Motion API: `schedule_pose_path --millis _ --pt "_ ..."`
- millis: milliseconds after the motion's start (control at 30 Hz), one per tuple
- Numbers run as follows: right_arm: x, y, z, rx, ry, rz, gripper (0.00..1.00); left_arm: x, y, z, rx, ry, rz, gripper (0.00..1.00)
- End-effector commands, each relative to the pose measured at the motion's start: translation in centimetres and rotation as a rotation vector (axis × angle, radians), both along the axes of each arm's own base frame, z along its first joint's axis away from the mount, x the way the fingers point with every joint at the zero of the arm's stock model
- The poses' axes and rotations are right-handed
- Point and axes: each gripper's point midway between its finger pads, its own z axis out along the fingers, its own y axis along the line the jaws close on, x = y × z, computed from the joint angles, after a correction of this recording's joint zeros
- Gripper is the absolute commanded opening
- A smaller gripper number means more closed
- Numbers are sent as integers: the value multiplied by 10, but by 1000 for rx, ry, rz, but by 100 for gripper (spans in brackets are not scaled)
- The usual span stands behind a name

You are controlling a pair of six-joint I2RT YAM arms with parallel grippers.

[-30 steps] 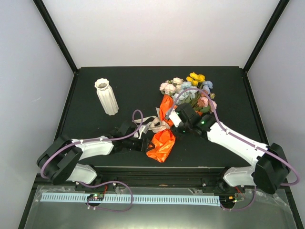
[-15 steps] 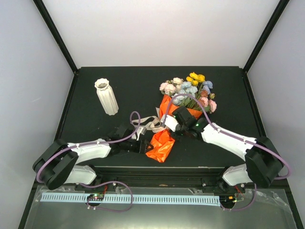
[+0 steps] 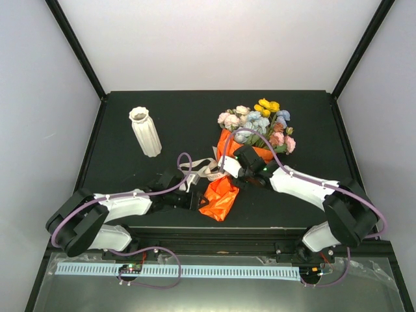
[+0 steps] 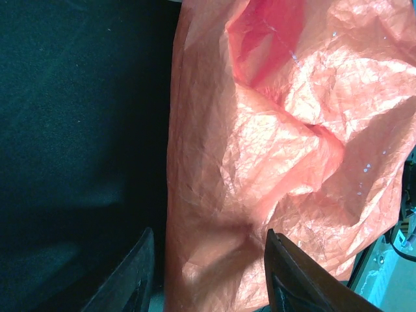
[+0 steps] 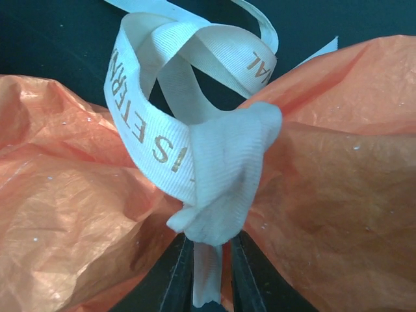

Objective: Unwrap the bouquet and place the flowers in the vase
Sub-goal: Untie the ribbon from the wrapping paper.

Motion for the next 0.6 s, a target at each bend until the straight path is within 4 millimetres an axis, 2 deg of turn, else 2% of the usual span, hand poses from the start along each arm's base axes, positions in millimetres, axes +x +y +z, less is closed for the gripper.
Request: schedule_pose_path --millis 0,167,300,433,567 --pt "8 -2 -5 -4 -19 -2 22 5 -3 4 -9 -23 14 47" --pt "-1 -2 -12 -18 56 3 25 6 -4 5 -10 -31 2 46" --pt "-7 5 -10 13 93 32 22 6 -6 7 -15 -39 -15 44" --pt "-4 8 -7 14 92 29 10 7 -6 8 -10 -51 -16 32" --pt "2 7 11 26 63 -3 1 5 -6 2 -8 -40 -25 14"
